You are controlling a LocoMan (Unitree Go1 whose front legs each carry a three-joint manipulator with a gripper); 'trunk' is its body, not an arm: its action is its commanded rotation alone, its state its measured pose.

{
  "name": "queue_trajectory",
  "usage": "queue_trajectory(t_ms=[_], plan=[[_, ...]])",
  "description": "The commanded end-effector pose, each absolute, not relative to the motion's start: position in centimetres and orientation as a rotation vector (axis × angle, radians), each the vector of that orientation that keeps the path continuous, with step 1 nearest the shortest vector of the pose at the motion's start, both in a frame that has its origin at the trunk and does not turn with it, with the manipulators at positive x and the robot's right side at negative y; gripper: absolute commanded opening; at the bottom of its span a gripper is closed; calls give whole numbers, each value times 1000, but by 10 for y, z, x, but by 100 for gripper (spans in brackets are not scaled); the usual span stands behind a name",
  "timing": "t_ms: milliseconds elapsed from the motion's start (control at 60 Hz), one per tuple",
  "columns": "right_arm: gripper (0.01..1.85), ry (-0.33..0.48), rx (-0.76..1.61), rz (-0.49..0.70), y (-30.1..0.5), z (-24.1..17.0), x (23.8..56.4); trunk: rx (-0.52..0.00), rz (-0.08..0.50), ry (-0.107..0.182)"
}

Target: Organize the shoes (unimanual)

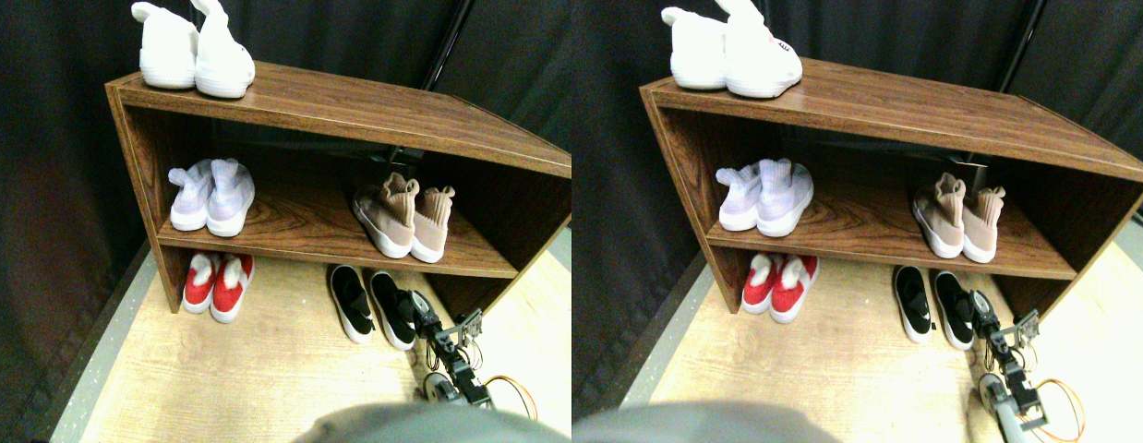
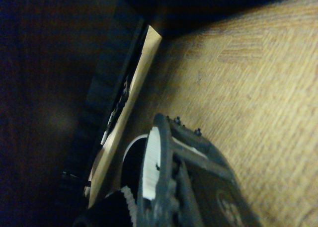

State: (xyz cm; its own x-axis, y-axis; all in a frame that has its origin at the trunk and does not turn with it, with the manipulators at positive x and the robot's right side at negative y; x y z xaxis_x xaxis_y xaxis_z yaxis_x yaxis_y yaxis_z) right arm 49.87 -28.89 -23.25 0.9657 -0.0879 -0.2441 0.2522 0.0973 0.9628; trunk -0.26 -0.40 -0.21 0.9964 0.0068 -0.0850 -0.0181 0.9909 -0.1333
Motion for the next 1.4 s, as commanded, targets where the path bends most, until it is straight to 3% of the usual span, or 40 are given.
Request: queue_trajectory(t_ms=[17,817,1167,1400], plan=[[6,127,1468,-211,-280,-228,502,-156,35,104],[6,127,1502,-228,-255,-225,497,-160,32,114],[6,100,1463,-241,-260,-223,494,-156,27,115],[6,53,1398,-263,-282,-213,501,-141,3,105]])
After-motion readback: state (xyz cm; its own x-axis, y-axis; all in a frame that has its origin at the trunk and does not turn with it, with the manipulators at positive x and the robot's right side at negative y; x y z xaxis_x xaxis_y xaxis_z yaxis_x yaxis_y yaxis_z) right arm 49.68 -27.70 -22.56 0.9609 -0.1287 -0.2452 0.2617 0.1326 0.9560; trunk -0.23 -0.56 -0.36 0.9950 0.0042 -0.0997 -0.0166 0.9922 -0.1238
